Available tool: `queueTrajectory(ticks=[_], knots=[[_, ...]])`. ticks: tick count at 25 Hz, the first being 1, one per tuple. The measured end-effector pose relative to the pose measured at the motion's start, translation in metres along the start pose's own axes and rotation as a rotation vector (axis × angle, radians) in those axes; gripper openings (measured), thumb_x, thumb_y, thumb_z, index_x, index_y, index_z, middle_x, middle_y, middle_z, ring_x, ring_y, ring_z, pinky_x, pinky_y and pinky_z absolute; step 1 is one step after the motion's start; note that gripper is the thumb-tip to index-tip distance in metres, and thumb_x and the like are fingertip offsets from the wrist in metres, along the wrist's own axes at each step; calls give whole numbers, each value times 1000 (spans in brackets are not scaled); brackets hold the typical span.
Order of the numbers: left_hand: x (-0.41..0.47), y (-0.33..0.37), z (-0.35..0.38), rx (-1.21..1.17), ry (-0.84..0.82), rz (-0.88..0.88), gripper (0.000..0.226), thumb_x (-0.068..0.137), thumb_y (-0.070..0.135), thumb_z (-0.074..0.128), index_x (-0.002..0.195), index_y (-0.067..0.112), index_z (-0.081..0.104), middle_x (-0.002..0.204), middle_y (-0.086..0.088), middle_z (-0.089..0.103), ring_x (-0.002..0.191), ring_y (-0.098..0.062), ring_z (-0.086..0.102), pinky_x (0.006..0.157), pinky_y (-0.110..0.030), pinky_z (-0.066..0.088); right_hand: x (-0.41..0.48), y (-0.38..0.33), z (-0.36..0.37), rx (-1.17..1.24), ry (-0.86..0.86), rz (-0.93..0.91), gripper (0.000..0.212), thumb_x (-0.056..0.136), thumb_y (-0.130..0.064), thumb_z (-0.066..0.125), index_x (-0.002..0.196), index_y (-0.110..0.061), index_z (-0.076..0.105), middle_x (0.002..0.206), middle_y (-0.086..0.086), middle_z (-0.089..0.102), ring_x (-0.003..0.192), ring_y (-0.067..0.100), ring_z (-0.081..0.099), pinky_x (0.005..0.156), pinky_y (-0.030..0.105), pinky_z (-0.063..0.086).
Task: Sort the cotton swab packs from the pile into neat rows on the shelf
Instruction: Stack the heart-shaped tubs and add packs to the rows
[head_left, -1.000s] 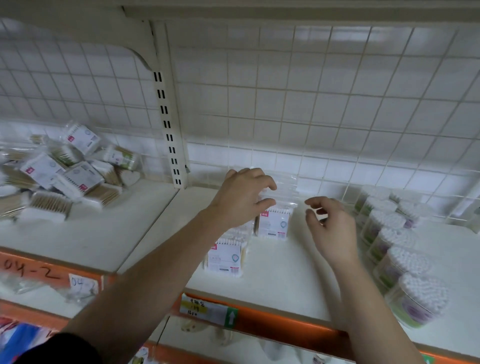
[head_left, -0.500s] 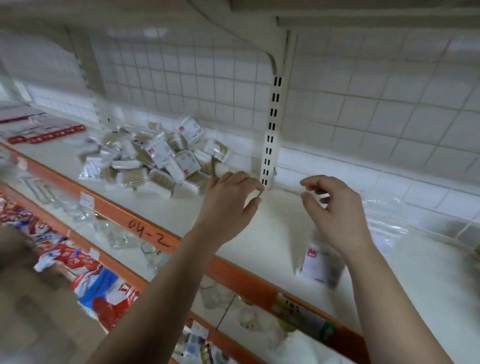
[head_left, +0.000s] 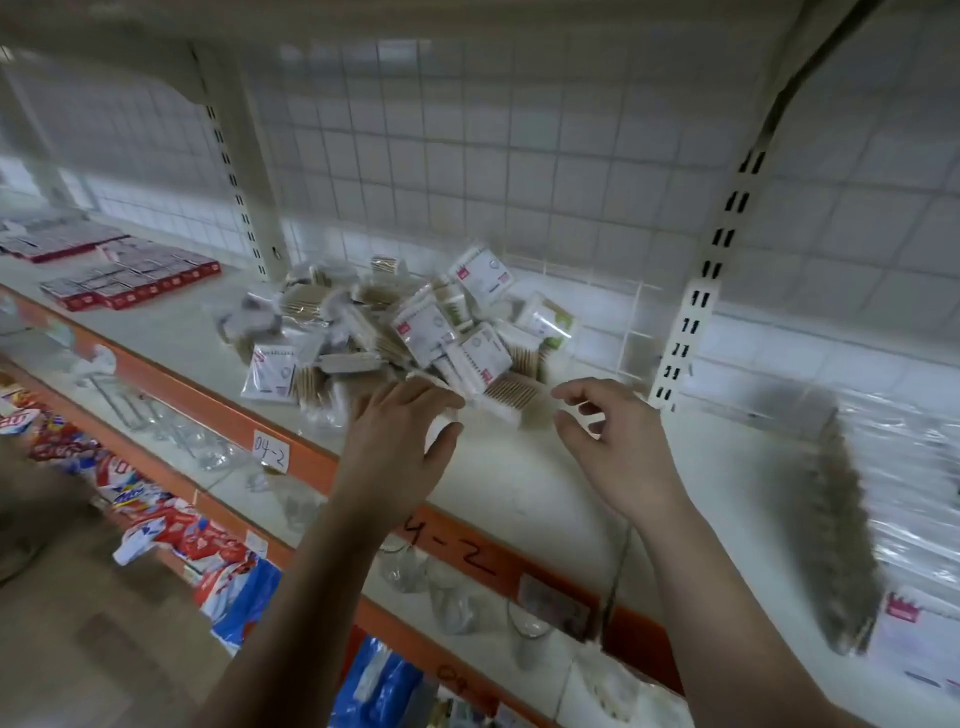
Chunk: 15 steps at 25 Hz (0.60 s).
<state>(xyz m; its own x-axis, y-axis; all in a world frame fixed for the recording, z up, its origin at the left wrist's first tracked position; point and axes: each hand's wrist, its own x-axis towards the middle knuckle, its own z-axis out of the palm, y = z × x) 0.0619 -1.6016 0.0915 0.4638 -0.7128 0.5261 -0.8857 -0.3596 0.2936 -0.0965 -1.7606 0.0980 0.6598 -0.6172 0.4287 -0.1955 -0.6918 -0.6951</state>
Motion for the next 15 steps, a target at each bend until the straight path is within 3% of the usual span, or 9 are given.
queueTrajectory(ticks=[7,10,13,15], knots=[[0,-72,-8,-58,64,-29,37,85,42,43,108,24,66,110,6,64,107,-18,56,88,-36,40,28,-26,76,19,-91,-2,21,83,-21,69,103,-22,67,101,-14,59,88,-2,52,74,1,34],[-1,-93,-10,-79,60,-42,33,86,40,45,105,24,66,107,6,64,102,-19,58,85,-43,46,37,-34,99,29,-143,4,25,80,-25,73,104,-21,68,102,-15,57,95,2,53,78,7,37],[-1,-104,-9,-92,60,-55,31,86,41,45,103,25,66,106,9,63,101,-16,58,84,-41,45,44,-36,116,20,-208,33,34,78,-33,75,109,-21,67,109,-10,60,101,6,53,86,20,44],[0,-109,-8,-105,58,-58,30,86,40,46,103,27,66,106,11,63,101,-14,58,84,-41,45,47,-35,123,11,-236,53,38,76,-33,77,110,-22,66,110,-7,59,101,8,54,86,21,44]])
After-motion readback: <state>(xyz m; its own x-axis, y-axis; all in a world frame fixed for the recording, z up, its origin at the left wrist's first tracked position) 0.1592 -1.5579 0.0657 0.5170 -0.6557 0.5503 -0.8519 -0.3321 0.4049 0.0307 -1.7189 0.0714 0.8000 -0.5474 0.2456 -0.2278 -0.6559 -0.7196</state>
